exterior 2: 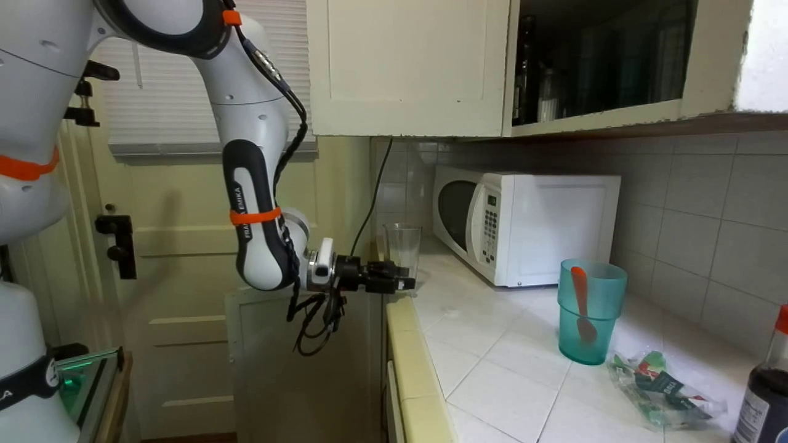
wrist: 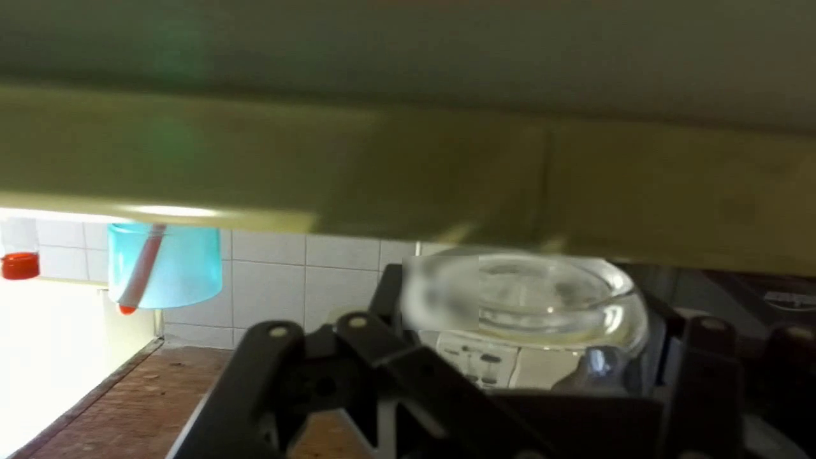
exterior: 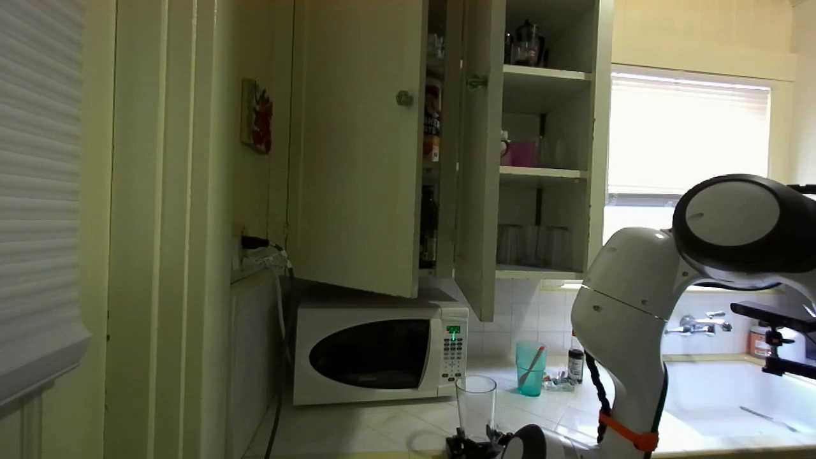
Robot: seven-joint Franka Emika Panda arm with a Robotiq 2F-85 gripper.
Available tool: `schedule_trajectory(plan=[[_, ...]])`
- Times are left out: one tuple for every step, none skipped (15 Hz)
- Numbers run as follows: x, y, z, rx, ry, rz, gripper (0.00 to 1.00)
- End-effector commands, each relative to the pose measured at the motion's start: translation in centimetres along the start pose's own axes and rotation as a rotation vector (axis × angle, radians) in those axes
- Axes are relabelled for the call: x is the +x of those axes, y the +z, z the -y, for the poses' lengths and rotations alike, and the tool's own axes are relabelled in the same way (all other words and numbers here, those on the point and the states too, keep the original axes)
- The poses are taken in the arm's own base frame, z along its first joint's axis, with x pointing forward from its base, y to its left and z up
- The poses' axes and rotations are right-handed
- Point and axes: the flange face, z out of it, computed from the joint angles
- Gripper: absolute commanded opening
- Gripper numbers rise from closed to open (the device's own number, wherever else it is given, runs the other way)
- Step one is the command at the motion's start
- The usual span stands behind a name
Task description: Remove one glass cup from the upper cabinet on the right and put it on the counter.
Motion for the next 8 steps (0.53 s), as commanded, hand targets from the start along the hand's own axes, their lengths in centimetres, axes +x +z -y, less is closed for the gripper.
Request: schedule_trajectory(plan=[[1.0, -0.3, 1.6, 0.014, 0.068, -0.019, 0.51], [1.3, -0.4, 2.0, 0.021, 0.075, -0.018, 0.51], [1.4, -0.5, 2.3, 0.026, 0.082, -0.017, 0.51], [1.7, -0.6, 2.6, 0.03, 0.09, -0.016, 0.51], [2.1, -0.8, 3.0, 0.039, 0.094, -0.022, 0.51], [2.1, -0.7, 3.0, 0.038, 0.098, -0.02, 0.51], [2.5, -1.0, 3.4, 0.048, 0.096, -0.032, 0.51], [2.6, -1.1, 3.6, 0.05, 0.104, -0.03, 0.51]])
